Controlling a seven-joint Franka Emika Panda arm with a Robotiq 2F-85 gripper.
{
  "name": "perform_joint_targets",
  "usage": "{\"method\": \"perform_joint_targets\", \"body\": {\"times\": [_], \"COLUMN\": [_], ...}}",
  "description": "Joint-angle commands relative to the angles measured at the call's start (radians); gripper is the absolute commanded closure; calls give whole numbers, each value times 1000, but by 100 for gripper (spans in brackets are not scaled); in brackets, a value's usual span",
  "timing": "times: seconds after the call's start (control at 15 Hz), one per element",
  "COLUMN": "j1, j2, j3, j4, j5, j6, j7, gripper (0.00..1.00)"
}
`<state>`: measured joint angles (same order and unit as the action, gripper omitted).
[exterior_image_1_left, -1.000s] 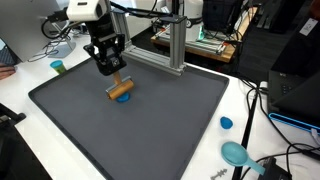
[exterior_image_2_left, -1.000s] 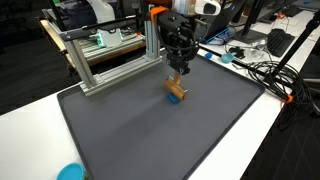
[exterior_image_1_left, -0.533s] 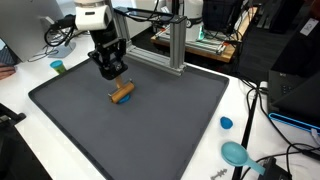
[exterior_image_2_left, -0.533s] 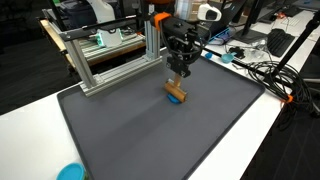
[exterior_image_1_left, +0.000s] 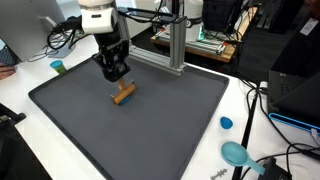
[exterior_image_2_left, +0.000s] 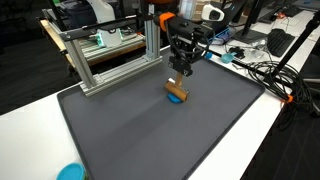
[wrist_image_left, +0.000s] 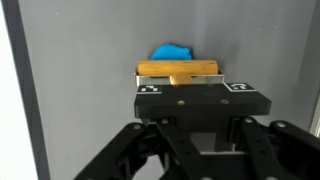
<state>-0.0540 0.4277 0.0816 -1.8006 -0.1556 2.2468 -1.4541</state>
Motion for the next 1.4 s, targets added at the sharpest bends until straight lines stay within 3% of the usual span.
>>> {"method": "perform_joint_targets", "body": {"times": [0.0,0.33,0.67,1.07,1.33], "j1": [-3,-1,18,20,-11], "j2": [29,32,54,76,53], "j3": [13,11,-54,-73,-65], "j4": [5,9,29,52,51], "j5": [26,23,-61,-91,-73], "j6": [-22,-22,-13,-56,-83], "j7": [-25,-12,122,219,208], "gripper": [78,78,78,78,78]}}
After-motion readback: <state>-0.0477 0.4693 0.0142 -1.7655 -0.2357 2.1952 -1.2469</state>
